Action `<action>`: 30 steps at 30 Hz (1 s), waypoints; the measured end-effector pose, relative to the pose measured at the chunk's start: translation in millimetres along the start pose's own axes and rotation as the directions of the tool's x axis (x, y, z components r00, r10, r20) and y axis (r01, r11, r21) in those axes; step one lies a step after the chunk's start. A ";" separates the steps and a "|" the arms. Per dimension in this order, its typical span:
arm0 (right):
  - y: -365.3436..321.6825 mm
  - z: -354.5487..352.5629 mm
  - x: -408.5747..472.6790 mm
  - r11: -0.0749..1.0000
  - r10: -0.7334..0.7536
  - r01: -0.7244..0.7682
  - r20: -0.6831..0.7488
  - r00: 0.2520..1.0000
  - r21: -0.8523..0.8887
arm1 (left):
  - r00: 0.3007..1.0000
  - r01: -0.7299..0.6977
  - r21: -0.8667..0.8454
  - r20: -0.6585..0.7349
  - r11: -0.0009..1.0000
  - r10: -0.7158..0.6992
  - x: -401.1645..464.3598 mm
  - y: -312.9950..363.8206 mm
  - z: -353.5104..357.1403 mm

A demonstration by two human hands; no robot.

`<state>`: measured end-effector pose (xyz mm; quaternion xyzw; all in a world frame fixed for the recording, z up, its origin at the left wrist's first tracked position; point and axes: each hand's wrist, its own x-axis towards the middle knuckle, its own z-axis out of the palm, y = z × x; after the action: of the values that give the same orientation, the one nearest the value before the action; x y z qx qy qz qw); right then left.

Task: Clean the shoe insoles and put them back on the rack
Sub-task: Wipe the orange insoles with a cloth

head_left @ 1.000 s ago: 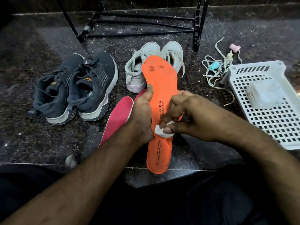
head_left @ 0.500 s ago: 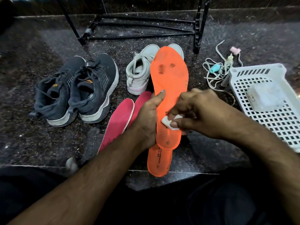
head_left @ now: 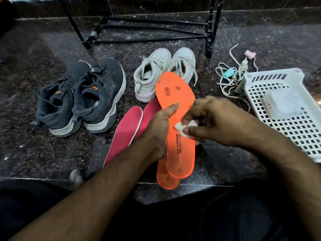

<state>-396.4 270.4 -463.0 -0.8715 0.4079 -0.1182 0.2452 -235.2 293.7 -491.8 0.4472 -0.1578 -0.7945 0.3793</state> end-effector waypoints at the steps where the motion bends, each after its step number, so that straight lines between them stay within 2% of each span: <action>1: 4.1 -2.5 1.0 0.999 0.042 -0.043 -0.087 0.995 -0.006 | 1.000 0.006 0.033 0.014 0.999 -0.007 -1.0 -1.2 2.2; 3: 12.8 -7.3 5.6 0.987 0.157 -0.160 -0.278 0.948 0.012 | 0.998 -0.005 0.080 0.062 0.997 0.000 -1.8 -3.7 4.3; 5: 16.5 -6.6 9.5 0.971 0.237 -0.226 -0.374 0.897 0.076 | 0.996 -0.022 0.066 0.082 0.998 0.017 -2.4 -2.9 3.6; 7: 11.3 -1.6 8.3 0.974 0.210 -0.180 -0.262 0.942 0.135 | 0.996 -0.035 0.019 0.087 0.999 0.034 -2.0 0.9 1.2; 9: -0.8 4.4 3.5 0.989 0.070 -0.062 -0.053 0.996 0.136 | 0.997 -0.034 -0.048 0.068 0.998 0.038 -3.1 5.1 0.3; 11: -6.7 4.8 -0.1 0.993 -0.010 0.006 0.035 0.999 0.122 | 0.999 -0.025 -0.088 0.041 0.996 0.029 -1.7 5.5 -0.3; 12: -4.8 3.2 0.0 0.994 -0.001 0.002 -0.005 1.000 0.111 | 0.999 -0.019 -0.060 0.034 0.998 0.021 -0.3 3.8 -0.6; 14: 5.9 -1.9 2.5 0.990 0.110 -0.091 -0.180 0.978 0.106 | 0.999 -0.008 0.028 0.049 1.000 0.007 0.1 0.3 1.0; 16: 15.2 -6.5 6.2 0.965 0.250 -0.205 -0.353 0.902 0.161 | 0.997 -0.008 0.063 0.075 0.998 0.004 0.1 -1.4 1.2; 17: 17.4 -6.6 7.2 0.953 0.291 -0.233 -0.383 0.877 0.192 | 0.997 -0.011 0.057 0.074 0.998 0.007 -0.6 -1.2 1.5; 19: 14.2 -4.1 6.0 0.959 0.262 -0.215 -0.284 0.922 0.185 | 0.998 -0.020 0.026 0.059 0.999 0.018 1.3 0.8 -1.0; 21: 1.7 1.5 2.8 0.988 0.110 -0.099 -0.089 0.990 0.120 | 0.999 -0.039 -0.018 0.025 0.999 0.040 3.6 2.7 -4.2; 23: -5.5 4.7 0.9 0.996 0.010 -0.011 0.008 1.000 0.085 | 0.998 -0.056 -0.052 0.008 0.997 0.056 6.0 3.1 -5.1; 24: -4.5 4.3 1.5 0.996 0.015 -0.013 -0.018 1.000 0.087 | 0.998 -0.062 -0.040 0.002 0.997 0.062 6.9 2.3 -5.1; 26: 3.7 0.2 4.6 0.990 0.110 -0.091 -0.180 0.978 0.108 | 0.998 -0.063 -0.003 0.005 0.998 0.063 6.5 0.7 -2.3; 28: 13.0 -4.8 8.1 0.974 0.227 -0.201 -0.370 0.901 0.108 | 0.997 -0.074 0.023 0.001 0.997 0.074 7.9 -2.5 -1.2; 30: 15.4 -4.8 10.1 0.963 0.269 -0.258 -0.422 0.866 0.084 | 0.996 -0.084 0.024 -0.014 0.996 0.085 8.7 -4.6 -1.4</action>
<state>-401.9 252.6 -466.8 -0.7571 0.5653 -0.2777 0.1738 -238.9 290.5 -500.5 0.4504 -0.1832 -0.7726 0.4083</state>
